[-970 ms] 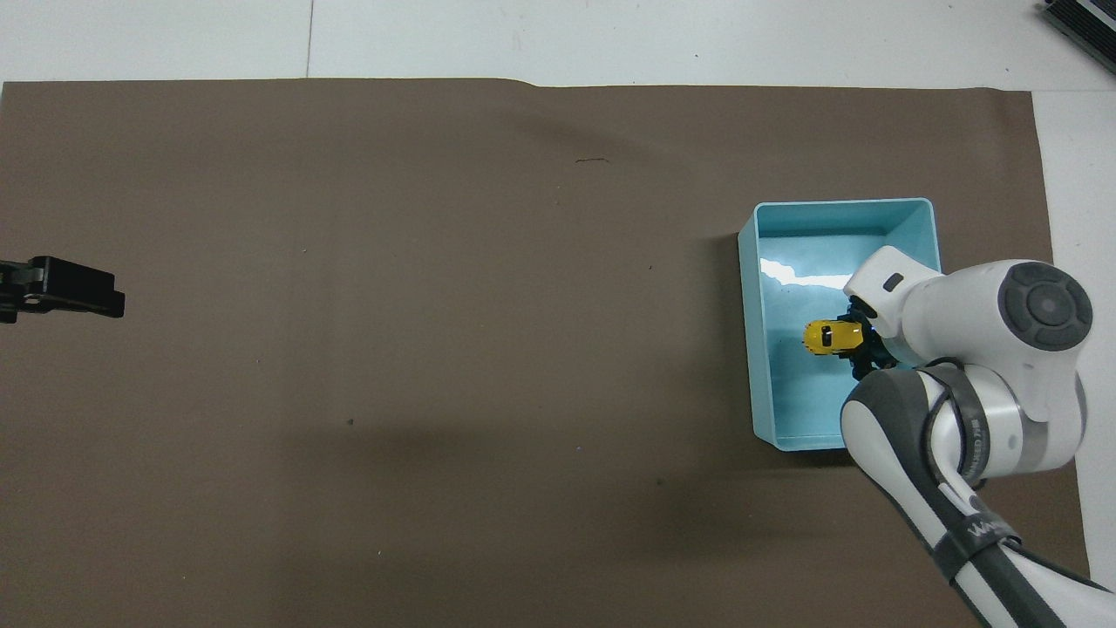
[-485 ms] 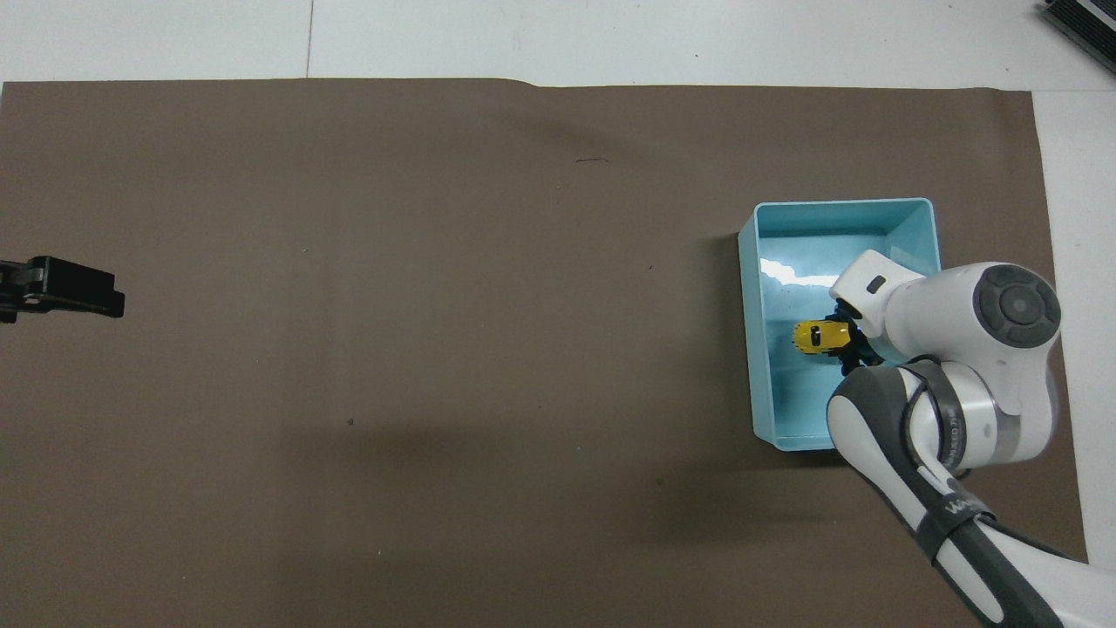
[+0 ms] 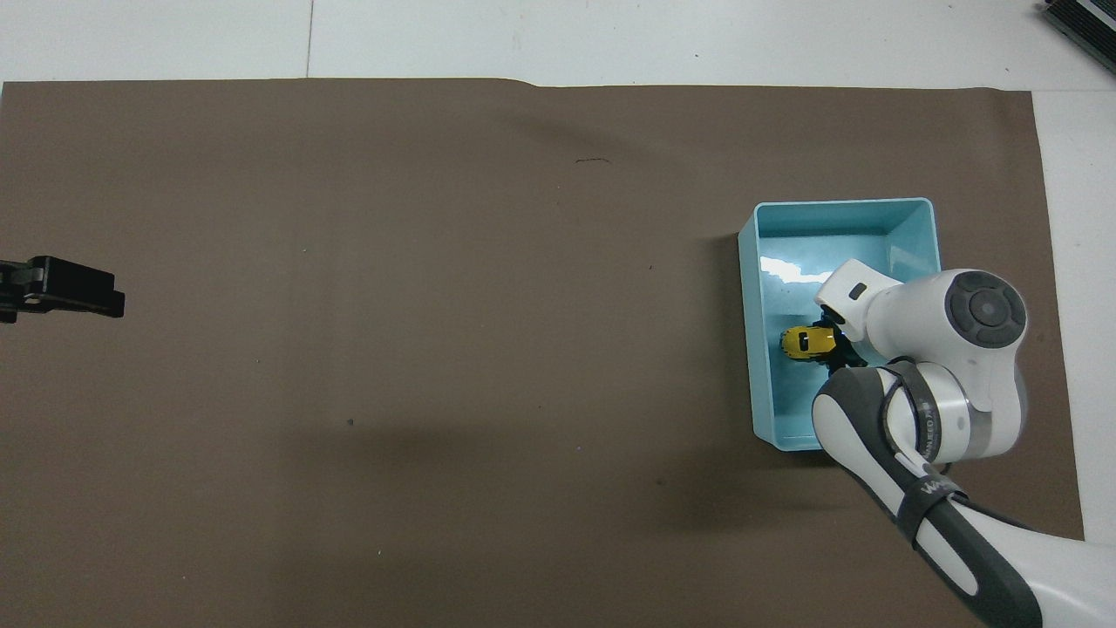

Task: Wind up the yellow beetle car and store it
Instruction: 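Lift the car over the bin wall and lower it inside, then open the right gripper to release the car in the bin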

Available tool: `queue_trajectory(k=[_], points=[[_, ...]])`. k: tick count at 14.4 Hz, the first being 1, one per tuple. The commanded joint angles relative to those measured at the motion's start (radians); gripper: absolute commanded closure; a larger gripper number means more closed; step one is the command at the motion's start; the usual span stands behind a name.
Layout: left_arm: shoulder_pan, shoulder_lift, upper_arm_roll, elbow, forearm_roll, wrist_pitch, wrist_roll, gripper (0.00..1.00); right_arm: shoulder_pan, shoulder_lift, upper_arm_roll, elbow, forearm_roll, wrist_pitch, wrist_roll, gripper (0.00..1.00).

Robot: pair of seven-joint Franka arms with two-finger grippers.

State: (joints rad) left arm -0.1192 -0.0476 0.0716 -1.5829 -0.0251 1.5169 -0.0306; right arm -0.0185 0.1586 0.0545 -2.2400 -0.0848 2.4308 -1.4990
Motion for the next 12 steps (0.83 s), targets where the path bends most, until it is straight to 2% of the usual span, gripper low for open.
queue_trajectory(k=[1,4,10,12], points=[[0.009,0.005,-0.006,0.020,0.011,-0.023,-0.006,0.00,-0.006,-0.017,0.005,0.066,0.016,-0.096,-0.020,0.00],[0.009,0.005,-0.006,0.021,0.011,-0.023,-0.006,0.00,-0.005,-0.045,0.014,0.166,0.020,-0.229,-0.003,0.00],[0.009,0.005,-0.006,0.020,0.011,-0.023,-0.008,0.00,-0.005,-0.073,0.018,0.321,0.069,-0.418,0.205,0.00],[0.009,0.005,-0.006,0.021,0.011,-0.023,-0.006,0.00,-0.008,-0.109,0.018,0.352,0.073,-0.478,0.317,0.00]])
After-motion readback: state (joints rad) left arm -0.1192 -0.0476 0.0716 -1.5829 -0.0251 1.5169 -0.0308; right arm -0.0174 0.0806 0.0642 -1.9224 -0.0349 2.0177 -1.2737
